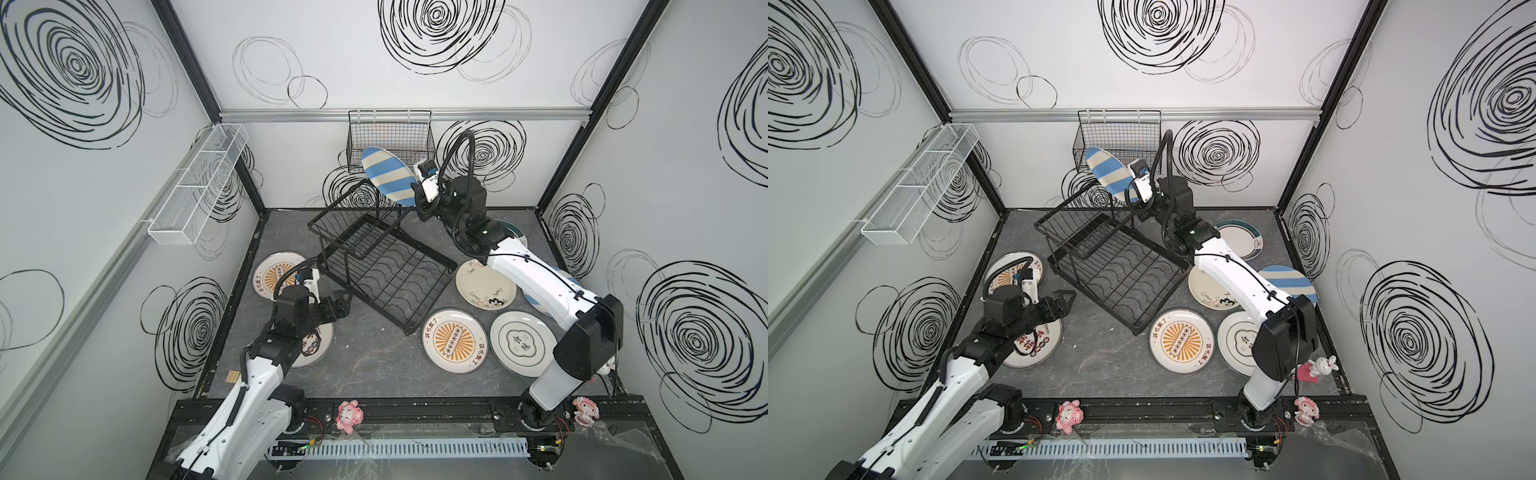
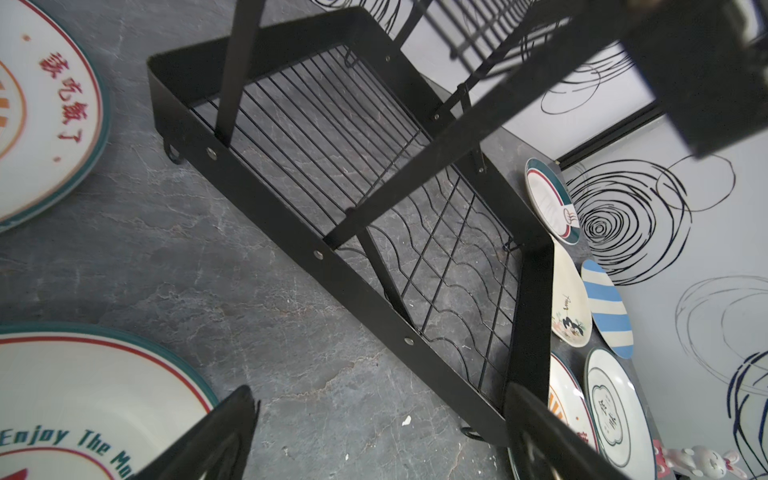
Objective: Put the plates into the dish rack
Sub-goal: 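Lower the striped plate upright into the far end of the black rack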
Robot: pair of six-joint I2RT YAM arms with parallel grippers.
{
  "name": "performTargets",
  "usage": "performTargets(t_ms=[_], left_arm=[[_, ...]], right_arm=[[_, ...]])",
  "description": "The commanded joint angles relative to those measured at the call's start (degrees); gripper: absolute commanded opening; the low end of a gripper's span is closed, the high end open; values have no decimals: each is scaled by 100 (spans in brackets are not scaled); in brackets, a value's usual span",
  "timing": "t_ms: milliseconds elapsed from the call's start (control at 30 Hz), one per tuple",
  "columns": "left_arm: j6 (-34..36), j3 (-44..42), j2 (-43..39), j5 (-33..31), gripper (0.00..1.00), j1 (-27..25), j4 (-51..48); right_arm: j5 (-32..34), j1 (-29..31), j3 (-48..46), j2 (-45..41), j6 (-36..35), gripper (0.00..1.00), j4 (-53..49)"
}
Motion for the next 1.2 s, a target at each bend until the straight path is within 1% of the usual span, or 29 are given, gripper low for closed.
performTargets(t_ms=[0, 167, 333, 867, 1167], left_arm=[[-170, -41, 213, -542, 96, -330, 416], [-165, -45, 363, -909, 96, -638, 480], [-247, -121, 479, -854, 96, -709, 638], [-150, -105, 435, -950, 96, -712, 391], [-133, -58, 340, -942, 96, -709, 285]], right_arm=[[-150, 7, 268, -43, -142, 0, 559], [-140, -1, 303, 118, -218, 0, 615], [-170, -4, 415, 320, -244, 0, 597], [192, -32, 452, 677, -213, 0, 737], [78, -81, 635, 917, -78, 0, 664]])
